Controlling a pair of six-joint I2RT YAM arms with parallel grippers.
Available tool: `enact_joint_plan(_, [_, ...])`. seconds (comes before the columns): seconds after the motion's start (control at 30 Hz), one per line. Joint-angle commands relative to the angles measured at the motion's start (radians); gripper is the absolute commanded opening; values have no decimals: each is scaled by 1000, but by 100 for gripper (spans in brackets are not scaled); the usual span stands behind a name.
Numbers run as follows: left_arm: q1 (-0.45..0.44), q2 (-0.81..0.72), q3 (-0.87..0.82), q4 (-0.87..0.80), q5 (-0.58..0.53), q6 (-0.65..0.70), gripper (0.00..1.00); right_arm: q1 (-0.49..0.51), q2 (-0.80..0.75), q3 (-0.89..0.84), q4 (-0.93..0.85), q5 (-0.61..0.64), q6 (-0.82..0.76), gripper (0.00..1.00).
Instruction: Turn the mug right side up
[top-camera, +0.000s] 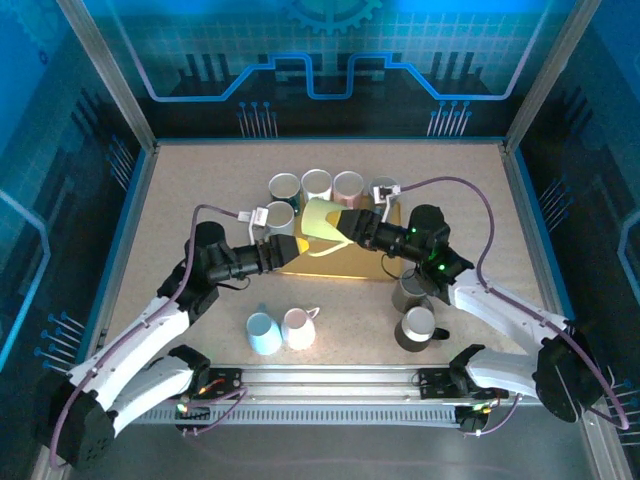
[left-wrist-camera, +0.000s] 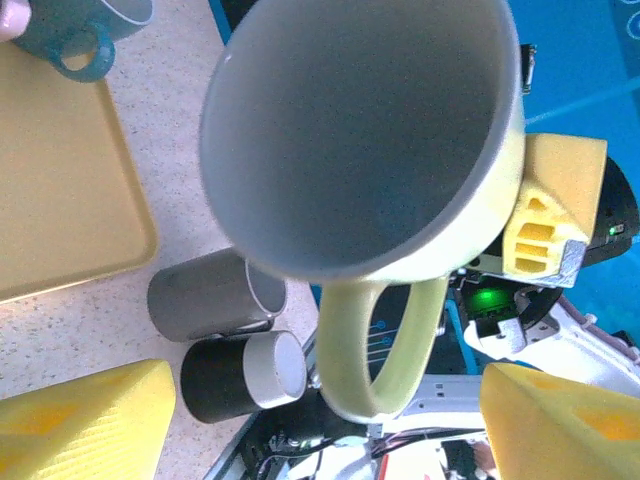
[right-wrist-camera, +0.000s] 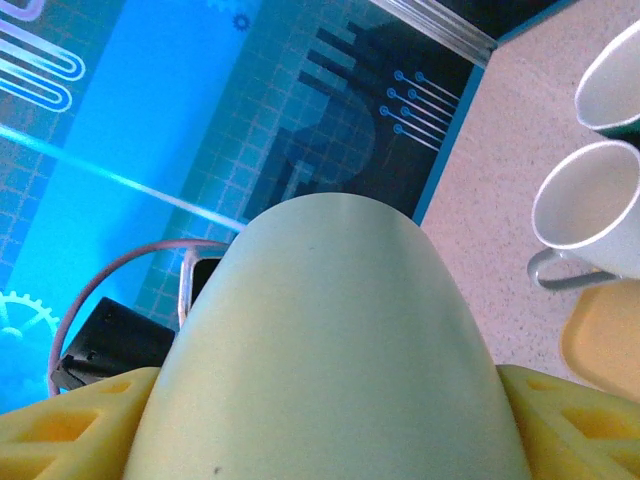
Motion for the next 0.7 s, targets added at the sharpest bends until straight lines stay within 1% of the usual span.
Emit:
enact_joint_plan(0.0, [8,-23,38,-79,-3,50,80,-12,-38,14,131,22,-9,42])
enact_joint_plan(0.17, [6,20,-16,145,72,-68,80,-11,-2,6,214,8,41,41])
enact_joint_plan(0.27, [2,45,-36,251,85,-119,80,-8,29,-3,288,-7,83,41])
enact_joint_plan(0.4, [-11,95,-40,344,92,-163,76,6,66,-6,362,-19,123,40])
enact_joint_plan(0.47, [-21,124,-37,399,98,-186,72,18,81,-9,389,-17,134,40])
enact_joint_plan(0.57, [-22,142,-34,436,91,-195,69,34,94,-14,408,-21,136,39])
enact_joint_plan(0.6, [-23,142,-30,431,89,-185,68,37,98,-15,414,-24,138,39])
enact_joint_plan(0.67, [-22,134,-15,394,85,-147,64,45,102,-27,427,-31,140,39])
